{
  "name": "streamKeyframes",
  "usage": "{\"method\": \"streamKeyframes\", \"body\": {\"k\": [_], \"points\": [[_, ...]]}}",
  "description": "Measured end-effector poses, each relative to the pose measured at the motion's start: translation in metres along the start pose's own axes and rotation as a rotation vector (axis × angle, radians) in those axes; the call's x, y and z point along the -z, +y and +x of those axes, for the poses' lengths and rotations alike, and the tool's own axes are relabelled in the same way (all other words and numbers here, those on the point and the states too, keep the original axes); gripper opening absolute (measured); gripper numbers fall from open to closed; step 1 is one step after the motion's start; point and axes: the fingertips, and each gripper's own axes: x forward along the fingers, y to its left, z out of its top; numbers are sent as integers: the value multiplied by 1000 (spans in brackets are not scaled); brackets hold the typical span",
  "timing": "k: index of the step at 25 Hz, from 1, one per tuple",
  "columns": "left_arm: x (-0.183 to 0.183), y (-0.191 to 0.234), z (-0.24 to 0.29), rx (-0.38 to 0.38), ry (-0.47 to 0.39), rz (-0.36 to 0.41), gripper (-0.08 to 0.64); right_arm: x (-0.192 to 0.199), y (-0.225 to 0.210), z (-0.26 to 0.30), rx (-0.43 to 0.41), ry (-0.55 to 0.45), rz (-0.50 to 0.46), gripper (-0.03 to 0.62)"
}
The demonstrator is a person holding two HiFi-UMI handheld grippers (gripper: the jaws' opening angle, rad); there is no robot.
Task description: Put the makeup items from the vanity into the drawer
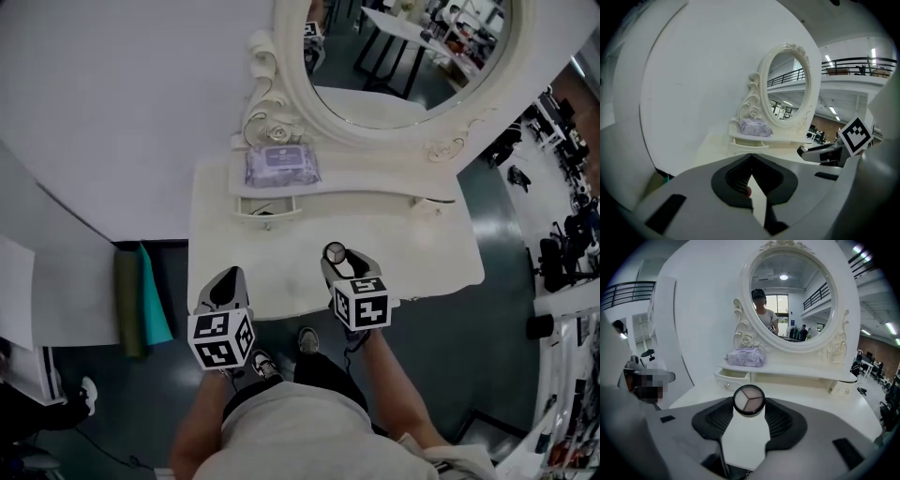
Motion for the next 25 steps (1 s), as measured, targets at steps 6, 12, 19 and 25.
{"method": "streamKeyframes", "body": {"k": [6,12,19,25], "points": [[-13,24,-12,-25,-31,-19,5,-19,31,-1,-29,-30,-6,224],[-15,38,-8,-47,-36,-46,5,-26,40,12,-57,-14,-14,222],[-20,56,15,-86,-16,-69,5,-47,50,51,-125,9,-31,222],[-33,67,44,-118,-9,-88,5,-66,61,88,-200,49,-70,224]]}}
